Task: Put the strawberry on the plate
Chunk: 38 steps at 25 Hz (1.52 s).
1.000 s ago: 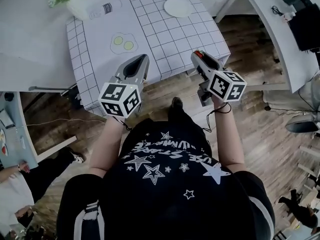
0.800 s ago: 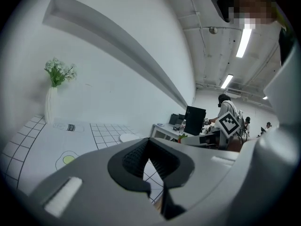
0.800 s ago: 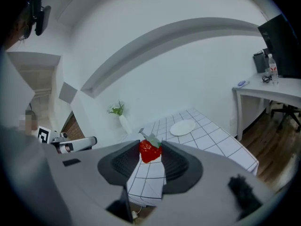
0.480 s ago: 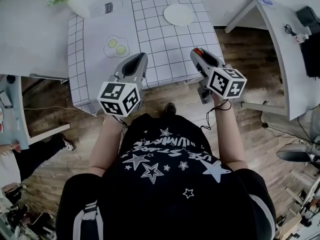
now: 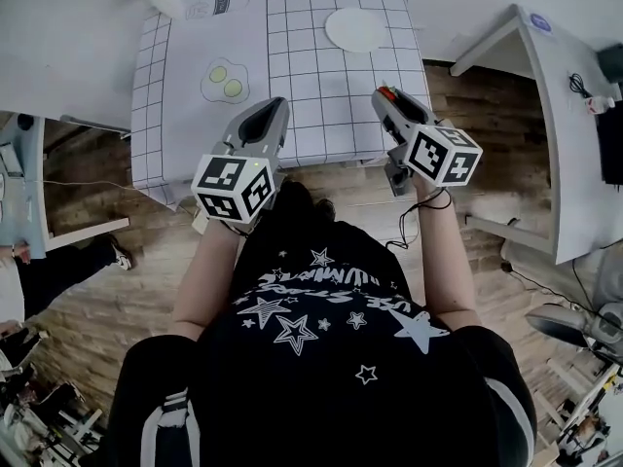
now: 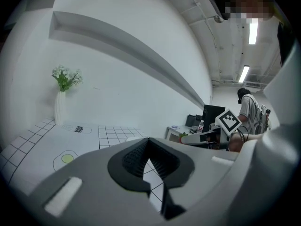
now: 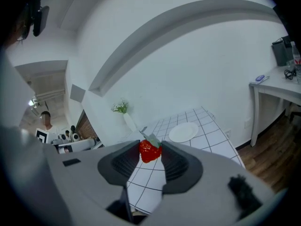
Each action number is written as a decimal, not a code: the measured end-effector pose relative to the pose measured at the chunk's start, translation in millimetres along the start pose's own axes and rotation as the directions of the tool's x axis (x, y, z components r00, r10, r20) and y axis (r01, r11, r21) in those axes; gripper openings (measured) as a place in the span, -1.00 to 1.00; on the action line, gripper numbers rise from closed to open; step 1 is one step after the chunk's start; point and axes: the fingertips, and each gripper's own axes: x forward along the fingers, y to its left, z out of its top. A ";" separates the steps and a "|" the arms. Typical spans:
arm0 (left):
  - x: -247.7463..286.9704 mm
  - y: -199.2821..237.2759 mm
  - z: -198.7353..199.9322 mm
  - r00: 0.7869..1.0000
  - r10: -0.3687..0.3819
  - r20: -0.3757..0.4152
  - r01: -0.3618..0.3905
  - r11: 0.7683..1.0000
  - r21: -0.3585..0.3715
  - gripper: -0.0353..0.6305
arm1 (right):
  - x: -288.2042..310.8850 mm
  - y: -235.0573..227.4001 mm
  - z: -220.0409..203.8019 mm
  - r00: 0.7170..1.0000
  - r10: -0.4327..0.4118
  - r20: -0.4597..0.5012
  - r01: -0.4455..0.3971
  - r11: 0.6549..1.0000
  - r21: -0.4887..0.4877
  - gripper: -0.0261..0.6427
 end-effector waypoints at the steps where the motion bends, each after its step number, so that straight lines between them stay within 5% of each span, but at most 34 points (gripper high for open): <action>1: 1.5 1.3 1.5 1.000 0.006 0.003 -0.006 1.000 -0.002 -0.87 | 1.9 -2.2 0.9 1.000 0.001 -0.001 -0.001 1.000 0.002 -0.47; 38: 180.8 99.5 37.5 0.998 -0.047 -0.048 0.044 0.997 -0.057 -0.87 | 152.8 -110.7 45.9 0.982 -0.117 -0.151 0.115 0.993 -0.023 -0.47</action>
